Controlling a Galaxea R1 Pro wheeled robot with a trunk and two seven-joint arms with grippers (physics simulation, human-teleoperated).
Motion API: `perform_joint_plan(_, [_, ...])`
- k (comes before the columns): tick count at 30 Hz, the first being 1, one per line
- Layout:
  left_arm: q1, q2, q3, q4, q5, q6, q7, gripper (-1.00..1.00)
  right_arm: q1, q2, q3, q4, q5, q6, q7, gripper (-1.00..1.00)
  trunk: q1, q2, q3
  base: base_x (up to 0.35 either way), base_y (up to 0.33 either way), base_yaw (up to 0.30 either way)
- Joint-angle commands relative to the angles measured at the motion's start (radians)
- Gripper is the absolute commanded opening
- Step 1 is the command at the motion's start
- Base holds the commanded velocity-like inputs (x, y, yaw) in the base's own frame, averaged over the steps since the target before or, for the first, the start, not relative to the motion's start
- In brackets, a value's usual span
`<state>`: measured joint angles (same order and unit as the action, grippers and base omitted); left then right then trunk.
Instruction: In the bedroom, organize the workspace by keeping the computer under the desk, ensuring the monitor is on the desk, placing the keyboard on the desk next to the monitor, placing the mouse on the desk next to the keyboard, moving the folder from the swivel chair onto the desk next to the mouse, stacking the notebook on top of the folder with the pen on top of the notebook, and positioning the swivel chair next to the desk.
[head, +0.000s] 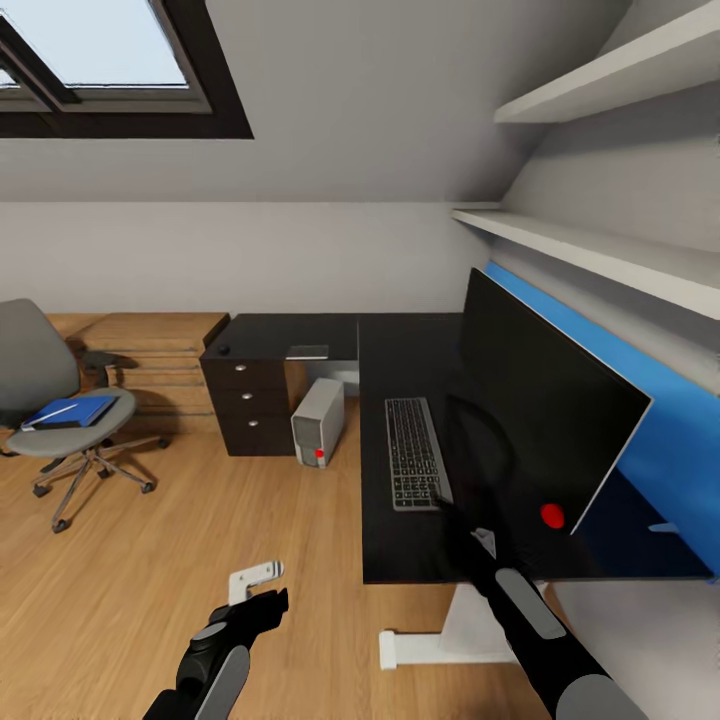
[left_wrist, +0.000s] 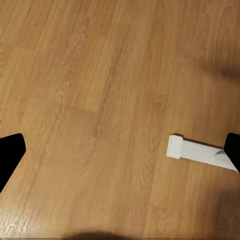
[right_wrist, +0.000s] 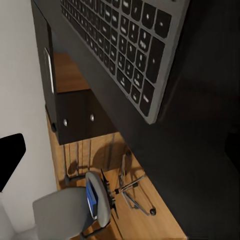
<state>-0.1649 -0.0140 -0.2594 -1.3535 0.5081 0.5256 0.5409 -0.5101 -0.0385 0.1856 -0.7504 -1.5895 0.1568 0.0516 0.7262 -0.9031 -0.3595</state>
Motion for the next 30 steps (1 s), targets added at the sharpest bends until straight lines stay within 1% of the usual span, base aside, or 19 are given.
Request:
perform_joint_plan(1, [-0.001, 0.000, -0.001, -0.001, 0.010, 0.001, 0.010, 1.00, -0.001, -0.001, 0.003, 0.000, -0.008, 0.000, -0.009, 1.00, 0.000, -0.001, -0.001, -0.198, 0.000, 0.000])
perform_joint_plan(2, [-0.001, 0.000, -0.001, -0.001, 0.010, 0.001, 0.010, 1.00, -0.001, -0.001, 0.003, 0.000, -0.008, 0.000, -0.031, 1.00, 0.000, -0.001, -0.001, -0.234, 0.000, 0.000])
perform_joint_plan(5, [-0.001, 0.000, -0.001, -0.001, 0.010, 0.002, 0.010, 1.00, -0.001, -0.001, 0.003, 0.000, -0.007, -0.001, -0.053, 1.00, 0.000, -0.001, -0.001, -0.267, 0.000, 0.000])
perform_joint_plan(18, [-0.001, 0.000, -0.001, -0.001, 0.011, 0.002, 0.009, 1.00, -0.001, 0.000, 0.003, 0.000, -0.007, -0.002, -0.087, 1.00, 0.000, -0.001, -0.001, -0.322, 0.000, 0.000])
perform_joint_plan(30, [-0.001, 0.000, -0.001, -0.001, 0.012, 0.002, 0.010, 1.00, -0.001, 0.000, 0.003, 0.000, -0.007, -0.002, -0.167, 1.00, 0.000, -0.001, -0.001, -0.335, 0.000, 0.000])
